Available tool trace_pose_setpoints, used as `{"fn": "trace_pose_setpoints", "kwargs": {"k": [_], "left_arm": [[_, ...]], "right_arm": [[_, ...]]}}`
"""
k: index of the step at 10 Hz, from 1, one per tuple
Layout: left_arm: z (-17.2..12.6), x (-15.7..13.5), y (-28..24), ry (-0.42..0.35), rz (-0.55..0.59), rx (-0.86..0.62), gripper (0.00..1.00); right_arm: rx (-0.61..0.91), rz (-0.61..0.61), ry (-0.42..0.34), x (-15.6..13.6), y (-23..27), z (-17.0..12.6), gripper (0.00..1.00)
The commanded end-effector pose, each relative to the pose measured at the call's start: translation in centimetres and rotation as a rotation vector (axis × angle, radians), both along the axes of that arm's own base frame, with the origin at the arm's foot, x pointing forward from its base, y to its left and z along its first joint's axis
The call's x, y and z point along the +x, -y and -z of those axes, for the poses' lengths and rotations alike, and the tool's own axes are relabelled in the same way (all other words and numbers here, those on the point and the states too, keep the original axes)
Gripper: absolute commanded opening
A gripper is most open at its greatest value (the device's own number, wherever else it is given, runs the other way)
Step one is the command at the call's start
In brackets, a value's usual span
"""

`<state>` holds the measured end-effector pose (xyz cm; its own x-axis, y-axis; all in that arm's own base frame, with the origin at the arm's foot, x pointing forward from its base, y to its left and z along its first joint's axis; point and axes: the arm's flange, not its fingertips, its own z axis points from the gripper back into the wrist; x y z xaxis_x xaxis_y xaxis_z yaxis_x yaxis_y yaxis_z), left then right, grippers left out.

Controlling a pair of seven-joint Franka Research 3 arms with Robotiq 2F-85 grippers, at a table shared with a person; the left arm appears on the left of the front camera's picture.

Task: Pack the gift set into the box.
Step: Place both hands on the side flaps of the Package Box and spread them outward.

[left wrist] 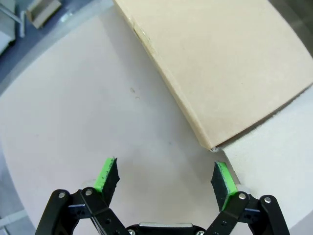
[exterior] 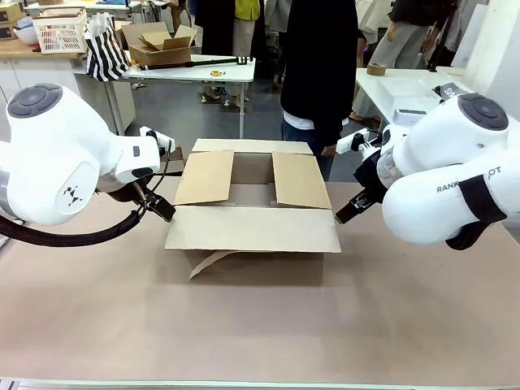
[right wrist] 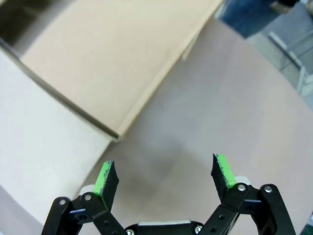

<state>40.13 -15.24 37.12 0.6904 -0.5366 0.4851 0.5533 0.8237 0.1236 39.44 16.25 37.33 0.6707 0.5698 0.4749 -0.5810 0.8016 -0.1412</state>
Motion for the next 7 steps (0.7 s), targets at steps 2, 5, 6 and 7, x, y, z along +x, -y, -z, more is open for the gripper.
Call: {"fn": "trace_pose_setpoints", "kwargs": {"k": [2,5,6,7], "left_arm": [[-7.8,-4.9,-3.8,-0.155,-0.001,-0.113,1.0],[-12.9,-9.6,-5.0,0.102,0.073,-0.196,1.0],[-12.2,-5.3,-2.6,-0.038,0.048,-0.18,1.0],[-12.2,-5.3,-2.6,-0.038,0.048,-0.18,1.0]], "right_arm": [[0.064,0.136,-0.151,-3.8,5.5,-8.4,1.0],[0.203,0.119,0.181,-9.0,7.0,-13.6,1.0],[0.113,0.114,-0.049,-4.5,6.0,-11.5,1.0],[0.113,0.114,-0.049,-4.5,6.0,-11.5,1.0]]}}
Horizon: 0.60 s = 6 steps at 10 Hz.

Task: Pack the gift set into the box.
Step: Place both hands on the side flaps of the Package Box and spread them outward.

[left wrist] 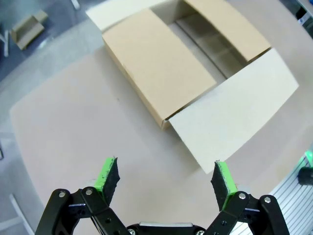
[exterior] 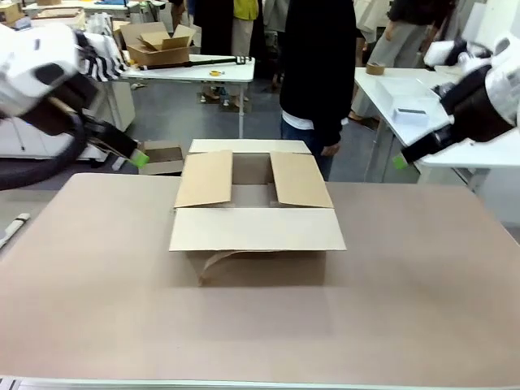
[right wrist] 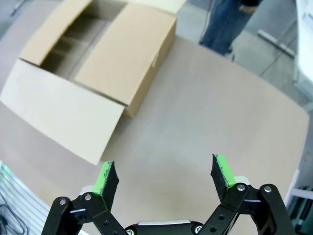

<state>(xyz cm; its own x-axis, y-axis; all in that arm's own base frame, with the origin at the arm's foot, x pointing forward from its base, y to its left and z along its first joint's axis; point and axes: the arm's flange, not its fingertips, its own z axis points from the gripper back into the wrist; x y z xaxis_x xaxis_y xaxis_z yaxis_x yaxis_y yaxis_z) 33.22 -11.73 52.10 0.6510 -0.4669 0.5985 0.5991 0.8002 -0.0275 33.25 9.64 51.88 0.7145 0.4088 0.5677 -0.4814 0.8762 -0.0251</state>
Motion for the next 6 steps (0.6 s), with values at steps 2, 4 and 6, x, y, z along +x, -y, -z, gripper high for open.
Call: {"fn": "trace_pose_setpoints", "kwargs": {"k": [2,4,6], "left_arm": [[0.0,0.0,0.0,0.0,0.0,0.0,1.0],[-3.2,0.2,-1.0,-0.075,0.091,-0.495,1.0],[-5.9,0.7,-4.0,-0.255,-0.051,-0.962,1.0]], "right_arm": [[0.201,-0.08,-0.076,-0.5,1.7,-0.9,1.0],[0.797,-0.096,-0.181,-1.4,7.0,-2.9,1.0],[1.23,0.03,-0.405,-0.5,13.5,-2.7,1.0]]}}
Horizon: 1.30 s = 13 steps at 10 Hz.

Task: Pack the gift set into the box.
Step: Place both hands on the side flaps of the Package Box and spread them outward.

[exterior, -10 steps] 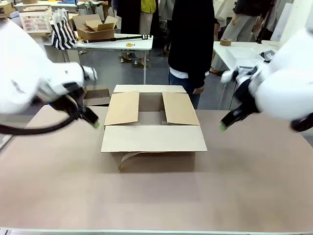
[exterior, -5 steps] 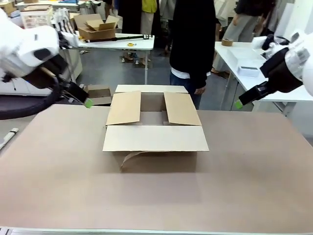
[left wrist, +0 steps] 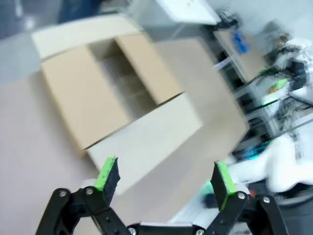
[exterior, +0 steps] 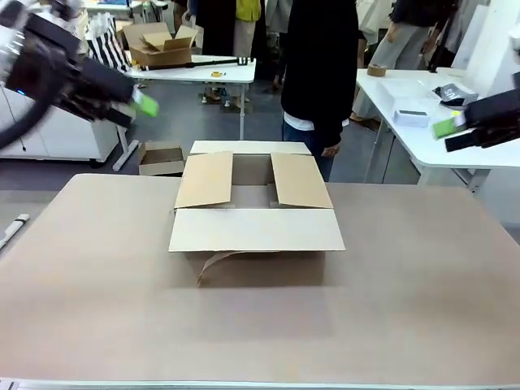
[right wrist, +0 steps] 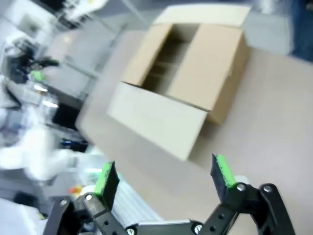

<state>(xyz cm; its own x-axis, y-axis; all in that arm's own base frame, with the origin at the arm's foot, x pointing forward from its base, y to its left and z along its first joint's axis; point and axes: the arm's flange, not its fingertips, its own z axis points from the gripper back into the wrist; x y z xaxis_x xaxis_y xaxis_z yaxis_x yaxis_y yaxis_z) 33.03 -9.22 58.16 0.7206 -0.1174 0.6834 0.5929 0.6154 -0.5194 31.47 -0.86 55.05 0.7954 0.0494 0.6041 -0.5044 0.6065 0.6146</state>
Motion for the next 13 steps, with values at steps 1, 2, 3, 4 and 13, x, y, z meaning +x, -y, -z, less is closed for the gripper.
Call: {"fn": "trace_pose_setpoints", "kwargs": {"k": [1,2,3,4,13], "left_arm": [[0.2,0.9,-3.5,-0.232,-0.095,-0.524,1.0],[1.5,1.2,-4.8,-0.298,-0.148,-0.537,1.0],[4.0,1.6,-5.6,-0.421,-0.226,-0.522,1.0],[6.6,1.5,-6.2,-0.464,-0.259,-0.403,1.0],[0.2,0.6,-6.0,-0.288,-0.102,-0.419,1.0]], "right_arm": [[0.642,0.111,-0.37,2.2,5.8,1.9,1.0],[0.776,0.154,-0.36,2.5,8.3,3.0,1.0],[0.857,0.237,-0.283,2.6,9.8,4.3,1.0],[0.323,0.01,-0.134,0.4,7.0,1.5,1.0],[0.323,0.01,-0.134,0.4,7.0,1.5,1.0]]}}
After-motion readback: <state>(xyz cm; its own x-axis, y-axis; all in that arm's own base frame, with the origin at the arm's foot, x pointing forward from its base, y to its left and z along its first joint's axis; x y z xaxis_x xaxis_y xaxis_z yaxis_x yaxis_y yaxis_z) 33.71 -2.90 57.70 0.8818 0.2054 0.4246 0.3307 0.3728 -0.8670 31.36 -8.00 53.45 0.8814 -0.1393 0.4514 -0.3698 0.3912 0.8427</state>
